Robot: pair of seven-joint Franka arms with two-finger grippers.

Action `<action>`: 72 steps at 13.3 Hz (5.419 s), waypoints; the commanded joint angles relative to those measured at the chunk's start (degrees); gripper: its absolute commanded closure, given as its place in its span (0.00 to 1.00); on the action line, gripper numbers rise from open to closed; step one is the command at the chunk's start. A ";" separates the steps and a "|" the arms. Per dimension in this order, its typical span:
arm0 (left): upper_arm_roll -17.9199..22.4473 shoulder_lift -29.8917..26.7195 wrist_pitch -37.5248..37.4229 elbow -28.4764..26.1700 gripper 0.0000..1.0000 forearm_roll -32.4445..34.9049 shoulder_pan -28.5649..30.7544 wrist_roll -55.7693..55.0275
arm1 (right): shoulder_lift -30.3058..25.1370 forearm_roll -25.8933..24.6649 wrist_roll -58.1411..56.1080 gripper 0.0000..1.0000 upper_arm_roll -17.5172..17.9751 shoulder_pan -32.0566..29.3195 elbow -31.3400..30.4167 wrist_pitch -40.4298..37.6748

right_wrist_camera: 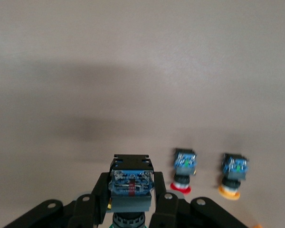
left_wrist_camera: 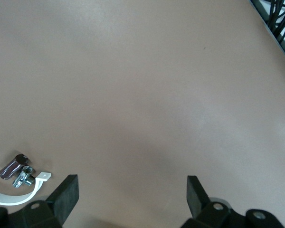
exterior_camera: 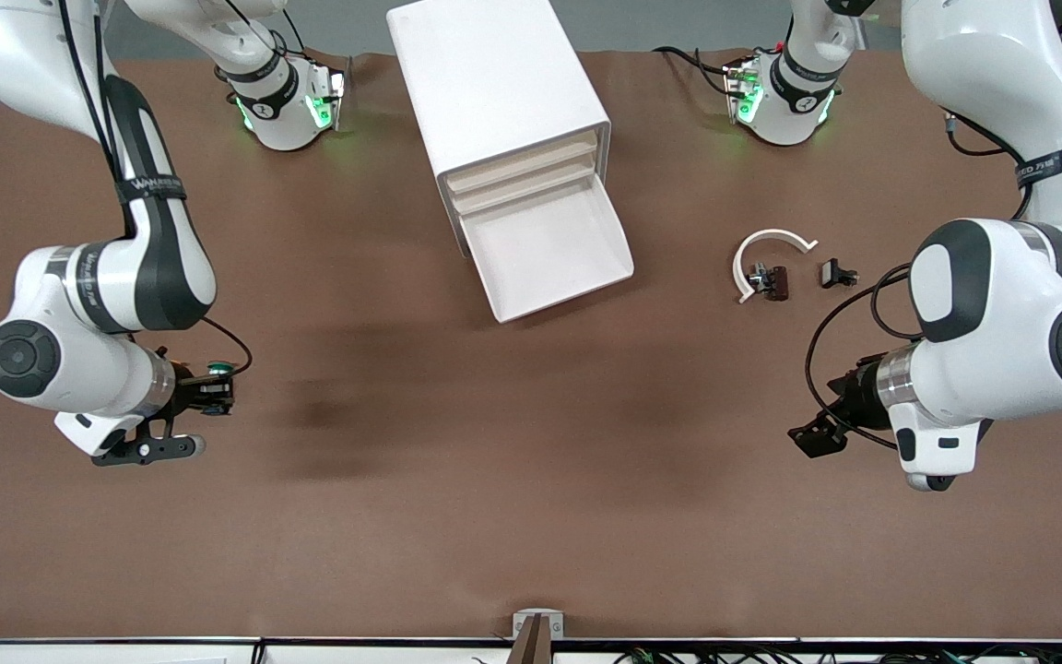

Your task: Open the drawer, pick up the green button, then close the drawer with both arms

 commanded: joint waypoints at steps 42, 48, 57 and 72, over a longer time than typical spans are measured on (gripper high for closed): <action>-22.89 -5.00 26.31 -35.91 0.00 -7.06 -25.24 -6.18 | -22.61 -0.83 0.70 0.00 0.54 -1.38 -11.19 -12.38; -20.51 -4.30 25.87 -26.33 0.00 3.73 -7.49 -5.47 | -31.85 -0.74 -5.80 0.00 0.19 -5.76 -11.02 -18.90; -20.51 -13.60 14.30 -17.27 0.00 21.85 9.83 1.08 | -32.82 -0.57 -7.58 0.00 0.54 -7.53 -1.53 -27.78; -20.86 -36.82 -13.05 -17.79 0.00 21.86 21.80 35.22 | -32.38 0.23 -2.30 0.00 0.98 -4.73 2.08 -29.72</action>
